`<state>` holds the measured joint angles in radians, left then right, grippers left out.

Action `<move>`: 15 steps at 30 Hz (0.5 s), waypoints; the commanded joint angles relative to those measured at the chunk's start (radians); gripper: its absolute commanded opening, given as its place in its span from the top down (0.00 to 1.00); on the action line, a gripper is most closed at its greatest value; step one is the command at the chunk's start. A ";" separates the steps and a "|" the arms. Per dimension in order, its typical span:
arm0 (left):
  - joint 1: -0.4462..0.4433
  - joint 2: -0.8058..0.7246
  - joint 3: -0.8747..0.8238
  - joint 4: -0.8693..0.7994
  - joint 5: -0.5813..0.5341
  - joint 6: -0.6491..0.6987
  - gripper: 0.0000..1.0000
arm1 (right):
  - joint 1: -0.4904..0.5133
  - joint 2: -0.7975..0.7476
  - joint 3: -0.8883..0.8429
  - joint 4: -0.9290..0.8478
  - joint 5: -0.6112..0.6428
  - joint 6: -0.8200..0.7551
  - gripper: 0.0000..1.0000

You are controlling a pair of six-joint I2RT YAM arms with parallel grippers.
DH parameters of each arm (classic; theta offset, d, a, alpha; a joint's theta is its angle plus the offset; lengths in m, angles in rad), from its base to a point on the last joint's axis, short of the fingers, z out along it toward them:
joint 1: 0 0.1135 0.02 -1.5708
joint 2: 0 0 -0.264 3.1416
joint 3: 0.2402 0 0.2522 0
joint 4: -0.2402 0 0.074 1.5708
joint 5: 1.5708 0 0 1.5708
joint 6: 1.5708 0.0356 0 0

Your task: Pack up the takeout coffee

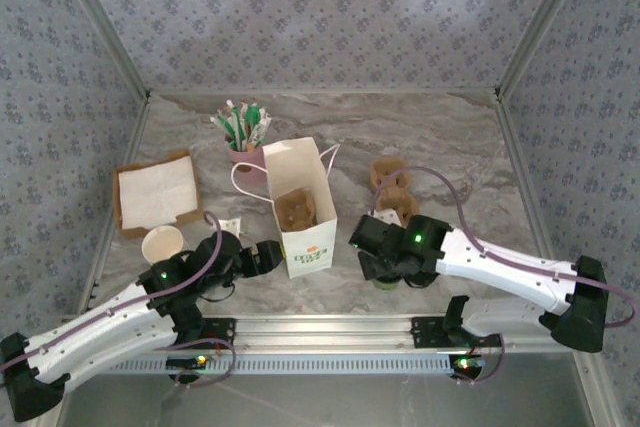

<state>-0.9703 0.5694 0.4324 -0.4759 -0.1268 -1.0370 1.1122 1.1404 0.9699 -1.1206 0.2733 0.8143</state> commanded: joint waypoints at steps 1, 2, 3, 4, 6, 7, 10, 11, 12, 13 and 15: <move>0.004 -0.010 0.004 -0.025 0.005 0.011 0.14 | -0.014 -0.030 -0.002 -0.056 0.002 0.058 0.15; 0.003 -0.010 0.005 -0.026 0.006 0.011 0.14 | -0.019 -0.039 0.002 -0.060 -0.007 0.057 0.13; 0.005 -0.011 0.007 -0.029 0.006 0.012 0.14 | -0.026 -0.047 0.009 -0.071 -0.016 0.057 0.11; 0.004 -0.012 0.007 -0.032 0.007 0.012 0.14 | -0.034 -0.052 0.012 -0.081 -0.022 0.057 0.09; 0.004 -0.014 0.012 -0.043 0.004 0.015 0.12 | -0.056 -0.062 0.023 -0.105 -0.045 0.047 0.04; 0.004 -0.014 0.019 -0.052 0.002 0.018 0.11 | -0.069 -0.062 0.030 -0.119 -0.056 0.042 0.01; 0.007 -0.015 0.044 -0.094 -0.004 0.031 0.05 | -0.100 -0.059 0.058 -0.153 -0.079 0.027 0.00; 0.010 -0.016 0.055 -0.110 -0.006 0.035 0.02 | -0.112 -0.054 0.070 -0.173 -0.067 0.044 0.00; 0.014 -0.016 0.065 -0.124 -0.005 0.039 0.01 | -0.131 -0.046 0.085 -0.193 -0.062 0.065 0.00; 0.016 -0.018 0.072 -0.137 -0.007 0.045 0.01 | -0.151 -0.042 0.096 -0.189 -0.091 0.049 0.00; 0.021 -0.026 0.089 -0.161 -0.013 0.052 0.01 | -0.169 -0.039 0.114 -0.181 -0.111 0.038 0.00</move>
<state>-0.9596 0.5613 0.4629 -0.5793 -0.1276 -1.0138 0.9680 1.0943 1.0378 -1.2480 0.1905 0.8467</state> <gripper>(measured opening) 0.993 0.997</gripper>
